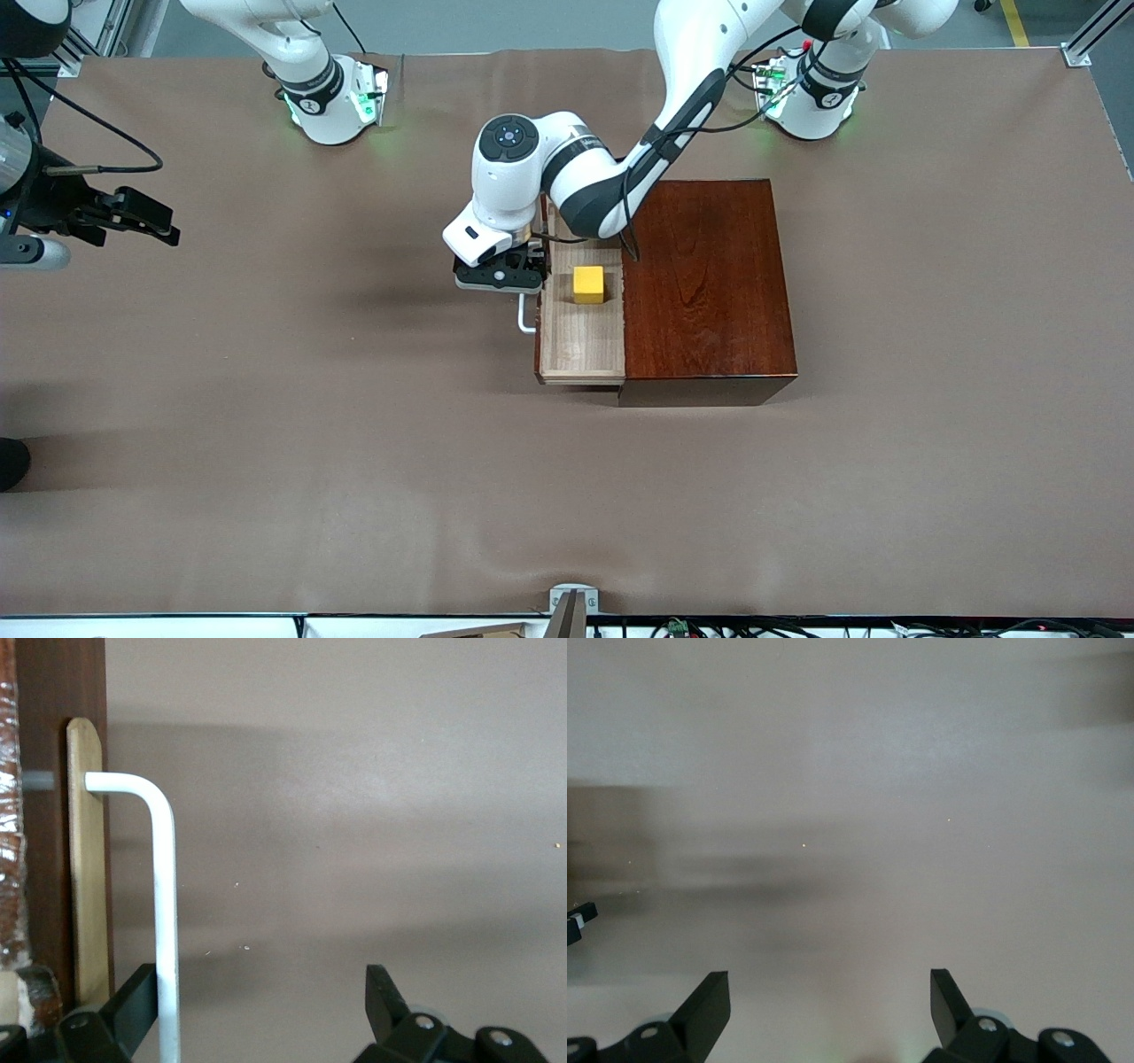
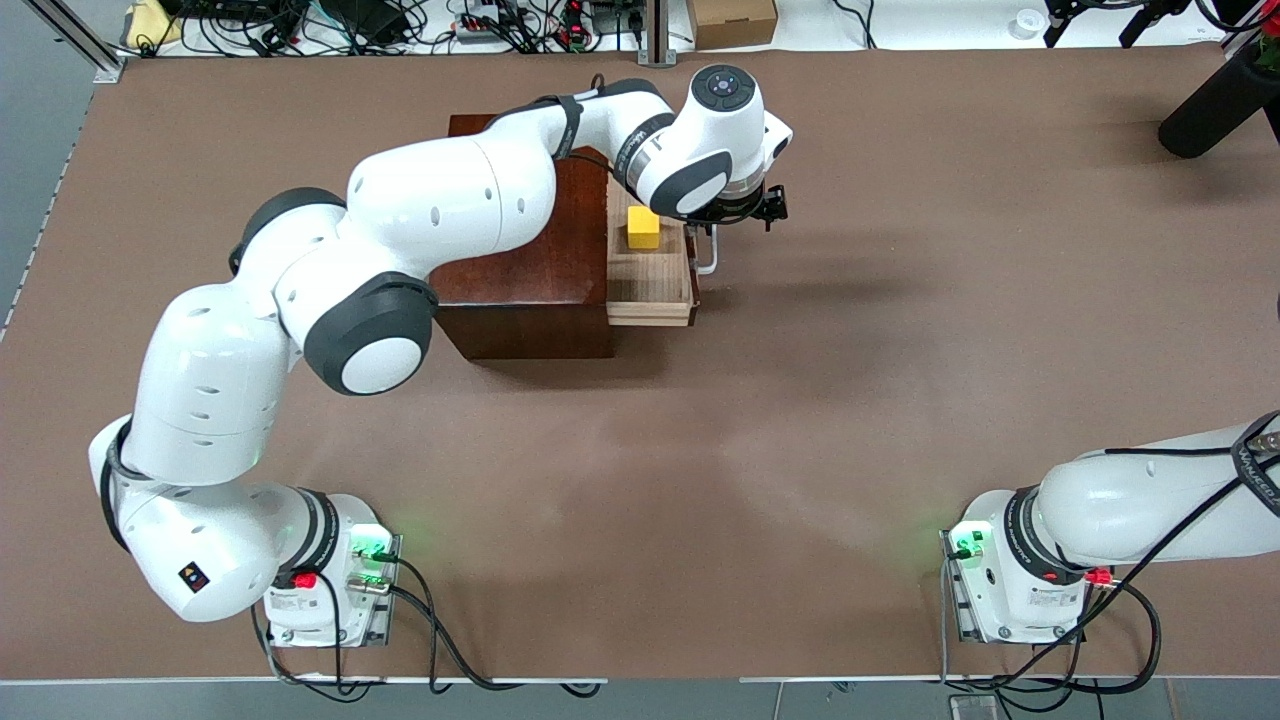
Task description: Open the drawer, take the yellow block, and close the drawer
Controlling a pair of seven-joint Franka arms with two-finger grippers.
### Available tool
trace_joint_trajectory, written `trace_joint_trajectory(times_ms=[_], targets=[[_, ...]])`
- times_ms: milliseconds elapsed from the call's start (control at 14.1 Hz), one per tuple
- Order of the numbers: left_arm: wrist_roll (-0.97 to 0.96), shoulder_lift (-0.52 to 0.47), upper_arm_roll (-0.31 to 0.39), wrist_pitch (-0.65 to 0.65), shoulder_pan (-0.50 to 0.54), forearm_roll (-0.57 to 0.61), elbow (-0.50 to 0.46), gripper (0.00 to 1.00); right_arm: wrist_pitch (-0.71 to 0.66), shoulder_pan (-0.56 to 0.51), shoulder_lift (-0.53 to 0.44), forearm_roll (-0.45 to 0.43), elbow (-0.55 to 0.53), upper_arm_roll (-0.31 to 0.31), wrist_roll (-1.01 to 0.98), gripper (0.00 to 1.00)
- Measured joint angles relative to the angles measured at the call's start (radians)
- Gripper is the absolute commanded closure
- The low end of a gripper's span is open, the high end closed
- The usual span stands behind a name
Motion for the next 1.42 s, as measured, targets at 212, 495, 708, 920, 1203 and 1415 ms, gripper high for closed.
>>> trace_joint_trajectory(times_ms=[212, 495, 708, 920, 1203, 1415], targets=[[0.0, 0.001, 0.001, 0.018, -0.004, -0.005, 0.0, 0.0, 0.0, 0.0, 0.0, 0.0, 0.0, 0.0, 0.0, 0.0], [0.0, 0.002, 0.002, 0.048, -0.008, -0.023, 0.003, 0.0, 0.0, 0.0, 0.0, 0.0, 0.0, 0.0, 0.009, 0.0], [-0.003, 0.002, 0.001, 0.085, -0.015, -0.035, 0.007, 0.0, -0.003, 0.008, 0.002, 0.0, 0.0, 0.001, 0.07, 0.0], [-0.008, 0.003, 0.001, 0.099, -0.019, -0.039, 0.01, 0.0, -0.003, 0.028, 0.008, 0.013, 0.0, 0.002, 0.156, 0.0], [-0.01, 0.011, 0.001, 0.104, -0.019, -0.04, 0.013, 0.0, -0.005, 0.051, 0.016, 0.056, 0.0, 0.002, 0.311, 0.0], [-0.011, 0.016, 0.002, 0.089, -0.021, -0.04, 0.025, 0.0, -0.005, 0.095, 0.028, 0.062, 0.0, 0.003, 0.461, 0.0]])
